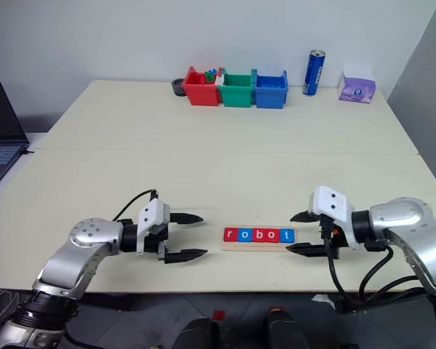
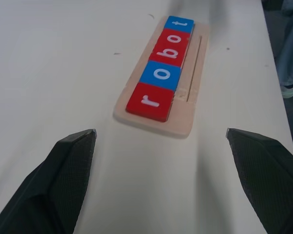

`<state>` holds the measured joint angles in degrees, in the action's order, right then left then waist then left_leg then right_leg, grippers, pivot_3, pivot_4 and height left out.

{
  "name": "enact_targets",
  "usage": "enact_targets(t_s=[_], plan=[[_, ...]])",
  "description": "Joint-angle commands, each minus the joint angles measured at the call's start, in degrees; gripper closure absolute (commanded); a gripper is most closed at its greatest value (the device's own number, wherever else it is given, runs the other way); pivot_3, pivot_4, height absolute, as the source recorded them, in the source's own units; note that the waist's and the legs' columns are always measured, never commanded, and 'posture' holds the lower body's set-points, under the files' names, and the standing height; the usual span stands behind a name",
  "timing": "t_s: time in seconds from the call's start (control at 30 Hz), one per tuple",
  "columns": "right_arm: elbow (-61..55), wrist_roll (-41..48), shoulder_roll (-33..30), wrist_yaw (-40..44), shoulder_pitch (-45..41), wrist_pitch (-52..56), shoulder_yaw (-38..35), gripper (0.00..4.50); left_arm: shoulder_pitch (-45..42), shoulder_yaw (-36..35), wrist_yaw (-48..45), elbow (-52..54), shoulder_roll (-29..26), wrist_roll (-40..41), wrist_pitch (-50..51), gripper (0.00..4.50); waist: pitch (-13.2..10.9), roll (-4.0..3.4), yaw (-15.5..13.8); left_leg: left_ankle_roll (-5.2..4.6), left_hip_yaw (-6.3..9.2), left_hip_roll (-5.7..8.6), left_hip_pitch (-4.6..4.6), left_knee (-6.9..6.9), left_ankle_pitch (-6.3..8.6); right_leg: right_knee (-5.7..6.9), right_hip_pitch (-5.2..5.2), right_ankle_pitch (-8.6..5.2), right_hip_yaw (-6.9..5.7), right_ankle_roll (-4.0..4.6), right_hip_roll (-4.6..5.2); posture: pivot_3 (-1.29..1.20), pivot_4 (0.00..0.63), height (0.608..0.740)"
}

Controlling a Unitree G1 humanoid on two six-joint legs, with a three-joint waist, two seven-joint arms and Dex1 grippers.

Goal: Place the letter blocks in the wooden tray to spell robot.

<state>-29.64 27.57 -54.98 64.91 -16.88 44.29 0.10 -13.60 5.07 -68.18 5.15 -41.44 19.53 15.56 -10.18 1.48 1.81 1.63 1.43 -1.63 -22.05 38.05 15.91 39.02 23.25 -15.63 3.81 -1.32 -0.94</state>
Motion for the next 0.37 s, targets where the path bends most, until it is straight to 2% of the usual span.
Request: enact_targets(t_s=[0.03,0.13,0.37], plan=[[-1.17,1.53,-1.10,0.41,0.74,-1.88,-2.81,0.05,-0.68,-2.33,-0.09,2.55,-0.25,0.96,-3.29,0.00,0.00,0.00,-0.07,0.00,0.00,0.01,0.00,0.00,0.00,0.00,0.00,0.00,0.01,0.00,0.01,0.00,0.150,0.740],[-0.52,0.44,-1.60,0.72,1.64,-4.66,-2.51,0.05,-1.17,-2.56,-0.87,2.13,0.47,0.81,-7.38,0.00,0.00,0.01,-0.13,0.00,-0.02,0.02,-0.01,0.01,0.00,-0.02,0.00,0.00,0.03,0.00,0.02,0.00,0.150,0.740],[0.91,-0.15,-1.91,0.73,2.68,-8.48,-2.24,0.05,-2.00,-1.66,-2.43,1.42,0.98,2.16,-8.60,0.00,0.00,0.01,-0.11,0.00,-0.06,0.02,-0.01,0.00,0.00,-0.02,0.00,-0.01,0.02,-0.02,0.01,0.00,0.150,0.740]])
